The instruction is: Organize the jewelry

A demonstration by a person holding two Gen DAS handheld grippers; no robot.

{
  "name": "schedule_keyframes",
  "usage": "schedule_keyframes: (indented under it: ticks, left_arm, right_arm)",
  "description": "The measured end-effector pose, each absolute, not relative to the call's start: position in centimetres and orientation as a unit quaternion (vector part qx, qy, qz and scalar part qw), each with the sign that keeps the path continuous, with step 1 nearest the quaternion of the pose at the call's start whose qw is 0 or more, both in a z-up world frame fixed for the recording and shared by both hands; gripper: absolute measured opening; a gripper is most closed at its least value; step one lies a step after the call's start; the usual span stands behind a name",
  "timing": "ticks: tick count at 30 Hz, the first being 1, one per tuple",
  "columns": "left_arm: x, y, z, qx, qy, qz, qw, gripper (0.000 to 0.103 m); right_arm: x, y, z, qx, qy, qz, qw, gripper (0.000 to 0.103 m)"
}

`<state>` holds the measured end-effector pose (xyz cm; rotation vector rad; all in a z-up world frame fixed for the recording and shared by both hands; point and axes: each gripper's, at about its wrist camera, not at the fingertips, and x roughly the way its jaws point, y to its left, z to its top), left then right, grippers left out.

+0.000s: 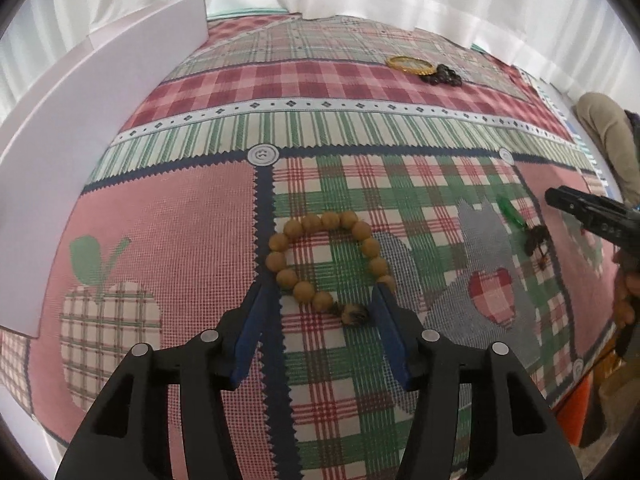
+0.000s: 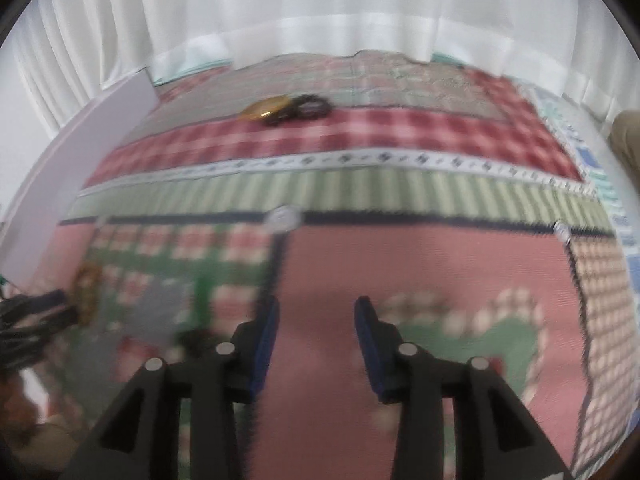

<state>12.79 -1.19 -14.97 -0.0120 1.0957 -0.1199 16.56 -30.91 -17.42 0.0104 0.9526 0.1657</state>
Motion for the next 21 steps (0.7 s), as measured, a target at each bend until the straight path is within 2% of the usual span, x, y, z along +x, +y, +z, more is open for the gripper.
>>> schedule_keyframes:
  ticks: [3,6,8,10,11,12,16,21]
  left_arm:
    - [13.1,-1.1,-15.1,-0.007,0.52,-0.043,0.853,0.063]
    - [13.4,-1.2,-15.3,-0.008,0.522,-0.03,0.852,0.064]
    - [13.9,-1.5,-15.4,-0.008,0.524,-0.019,0.852,0.064]
    - [14.3,-1.8,-15.4,-0.011,0.527,-0.008,0.849,0.064]
    - [14.5,-1.8,-15.4,-0.015,0.532,-0.003,0.847,0.064]
    - [14.7,-1.9,-15.3,-0.018,0.536,0.0,0.844,0.064]
    - [14.8,-2.0,-14.3,-0.015,0.535,0.015,0.845,0.065]
    - [15.1,-1.7,-14.0,-0.034,0.546,0.04,0.836,0.066]
  right_arm:
    - [18.4,-31.2,-18.6,-0.042,0.446,0.112,0.887,0.045]
    - [20.0,-31.1,-18.9,-0.095,0.417,0.159,0.89,0.059]
    - [21.2,-31.7,-19.2,-0.11,0.4,0.181,0.892,0.08]
    - [22.5,-32.6,-19.2,-0.084,0.403,0.208,0.887,0.087]
    - [22.9,-32.7,-19.2,-0.074,0.406,0.227,0.882,0.096]
    - [22.7,-32.7,-19.2,-0.072,0.408,0.24,0.878,0.101]
    - [22.0,-30.3,-19.7,-0.136,0.405,0.219,0.877,0.103]
    - [22.4,-30.4,-20.2,-0.125,0.411,0.221,0.875,0.103]
